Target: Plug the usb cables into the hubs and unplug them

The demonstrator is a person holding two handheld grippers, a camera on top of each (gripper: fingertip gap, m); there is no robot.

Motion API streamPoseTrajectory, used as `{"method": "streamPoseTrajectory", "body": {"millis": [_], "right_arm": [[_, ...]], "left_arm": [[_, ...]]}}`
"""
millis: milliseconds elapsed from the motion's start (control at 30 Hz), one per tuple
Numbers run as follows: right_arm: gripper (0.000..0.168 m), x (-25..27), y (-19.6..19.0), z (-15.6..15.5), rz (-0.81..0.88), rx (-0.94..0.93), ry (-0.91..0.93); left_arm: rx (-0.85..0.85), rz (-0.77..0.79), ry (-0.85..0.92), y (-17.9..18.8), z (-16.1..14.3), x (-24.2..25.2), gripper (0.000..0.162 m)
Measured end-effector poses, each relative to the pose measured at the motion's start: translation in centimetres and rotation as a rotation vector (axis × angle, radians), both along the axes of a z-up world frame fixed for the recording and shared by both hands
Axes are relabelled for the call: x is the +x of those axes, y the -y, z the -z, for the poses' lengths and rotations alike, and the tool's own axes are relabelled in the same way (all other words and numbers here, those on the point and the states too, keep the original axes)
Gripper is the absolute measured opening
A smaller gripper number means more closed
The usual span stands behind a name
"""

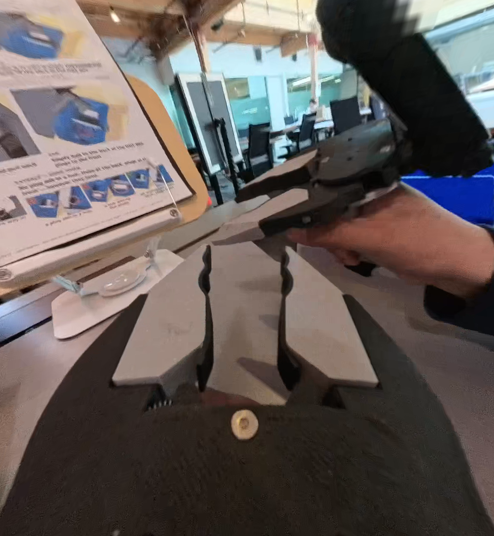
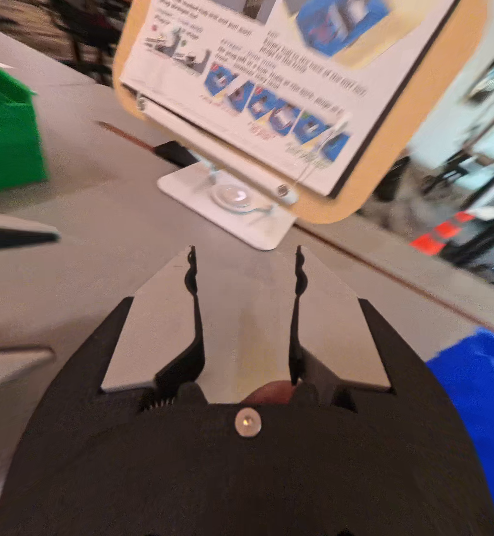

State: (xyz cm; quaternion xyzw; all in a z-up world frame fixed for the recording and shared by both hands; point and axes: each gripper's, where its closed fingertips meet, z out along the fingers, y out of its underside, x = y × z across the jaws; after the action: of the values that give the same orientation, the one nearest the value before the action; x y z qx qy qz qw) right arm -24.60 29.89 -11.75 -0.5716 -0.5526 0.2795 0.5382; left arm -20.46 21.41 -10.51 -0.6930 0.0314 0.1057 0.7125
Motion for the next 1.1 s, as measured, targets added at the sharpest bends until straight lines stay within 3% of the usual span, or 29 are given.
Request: {"method": "streamPoseTrajectory", "body": {"millis": [100, 267, 433, 600, 733, 867, 933, 1000, 1100], "right_arm": [[0.062, 0.4, 0.1, -1.4, 0.04, 0.135, -0.078], [0.061, 0.0, 1.7, -1.3, 0.021, 0.242, -0.078], [0.073, -0.2, 1.6, 0.3, 0.005, 0.166, -0.027], [0.081, -0.6, 1.4, 1.7, -0.013, 0.082, 0.035], [0.08, -0.5, 2.1, 1.1, -0.031, 0.098, 0.029], [0.077, -0.4, 3.3, 0.5, -0.054, 0.137, 0.016], [0.076, -0.3, 3.6, 0.6, -0.058, 0.15, 0.02], [0.076, -0.4, 3.8, 0.7, -0.063, 0.147, 0.026], [0.076, -0.4, 3.6, 1.0, -0.066, 0.14, 0.04]], "left_arm": [[0.088, -0.164, -0.079, 1.0, -1.0, -1.8, 0.037], [-0.034, -0.271, -0.051, 0.8, 1.0, -3.9, 0.055], [-0.178, -0.346, 0.096, 2.6, 3.5, -5.5, 0.062], [-0.268, -0.314, 0.122, 8.4, 3.7, -3.9, 0.063], [-0.259, -0.37, 0.092, 14.9, -1.0, -5.0, 0.059], [-0.261, -0.606, -0.086, 21.7, -7.8, -11.3, 0.051], [-0.329, -0.709, -0.113, 24.1, -9.5, -16.0, 0.05], [-0.455, -0.75, -0.094, 25.0, -8.9, -20.4, 0.05], [-0.682, -0.654, -0.078, 24.0, -5.7, -24.6, 0.045]]}}
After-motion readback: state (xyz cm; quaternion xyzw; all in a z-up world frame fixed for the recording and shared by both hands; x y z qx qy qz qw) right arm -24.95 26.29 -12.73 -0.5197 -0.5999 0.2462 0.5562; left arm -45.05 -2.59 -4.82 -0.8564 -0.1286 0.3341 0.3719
